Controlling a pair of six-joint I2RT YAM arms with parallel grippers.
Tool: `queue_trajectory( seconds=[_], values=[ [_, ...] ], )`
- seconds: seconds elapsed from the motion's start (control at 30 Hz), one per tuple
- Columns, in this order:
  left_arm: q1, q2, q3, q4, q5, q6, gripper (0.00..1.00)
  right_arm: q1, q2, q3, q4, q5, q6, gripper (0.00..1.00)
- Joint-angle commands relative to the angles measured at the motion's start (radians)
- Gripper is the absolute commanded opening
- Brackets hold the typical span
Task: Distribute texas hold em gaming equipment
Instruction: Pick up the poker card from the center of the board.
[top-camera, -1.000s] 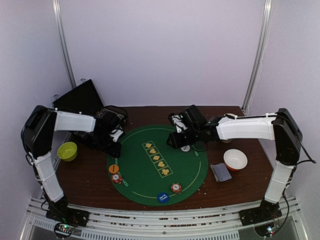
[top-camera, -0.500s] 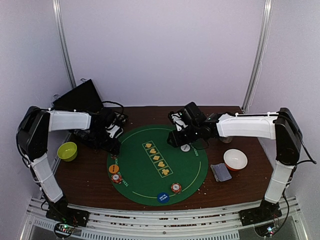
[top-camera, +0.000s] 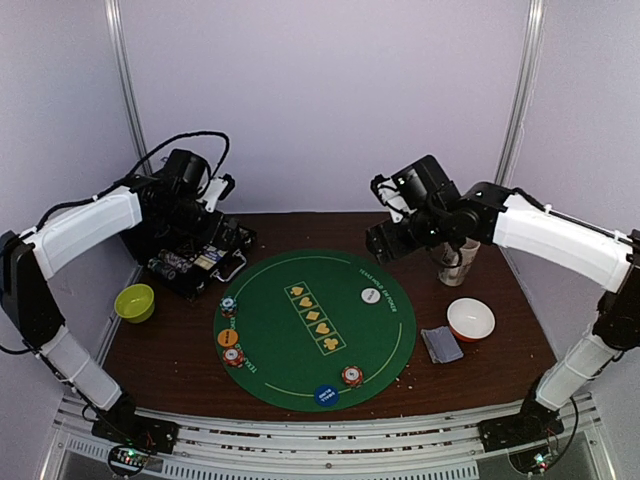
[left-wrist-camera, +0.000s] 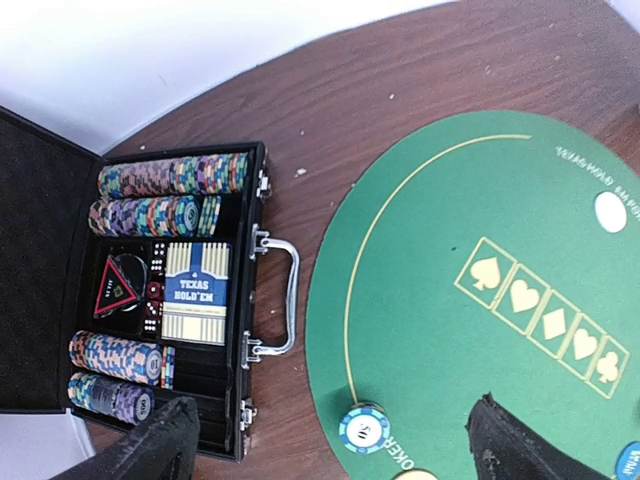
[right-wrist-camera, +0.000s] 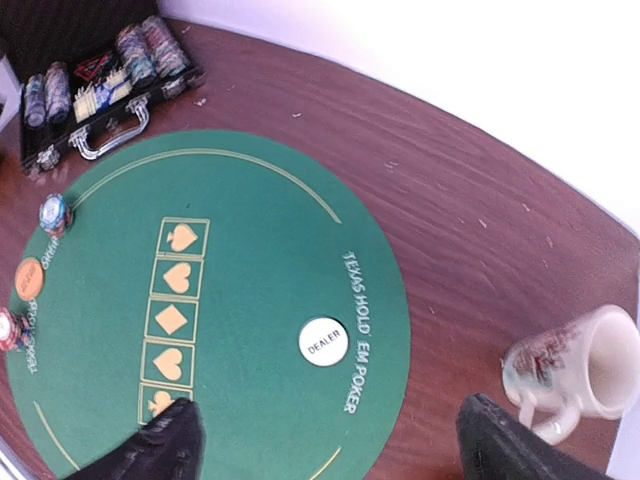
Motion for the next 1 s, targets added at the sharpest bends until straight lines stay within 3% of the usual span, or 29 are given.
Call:
queue_trajectory(
  seconds=[0.0,0.13,0.43,0.73,0.97],
  values=[
    [0.034,-0.081,-0.029,0.028,0.056,-0.013,0.98,0.003,-0.056,0.075,-0.277,0.176,-0.027,1.00],
    [0.051,-0.130,-0.089,0.044,0.049,-0.032,0.98,0.003,-0.122,0.073,-0.360,0.163,0.045,1.00],
    [0.052,-0.203,-0.254,0.052,0.061,-0.050,0.98,0.003,-0.215,-0.156,-0.431,0.010,0.249,1.00],
    [0.052,-0.311,-0.337,0.032,0.093,-0.039,0.98,0.064,-0.270,-0.364,-0.357,-0.097,0.384,0.96],
    [0.051,-0.366,-0.367,0.065,0.107,-0.065,0.98,0.093,-0.276,-0.398,-0.339,-0.119,0.404,0.93]
  ],
)
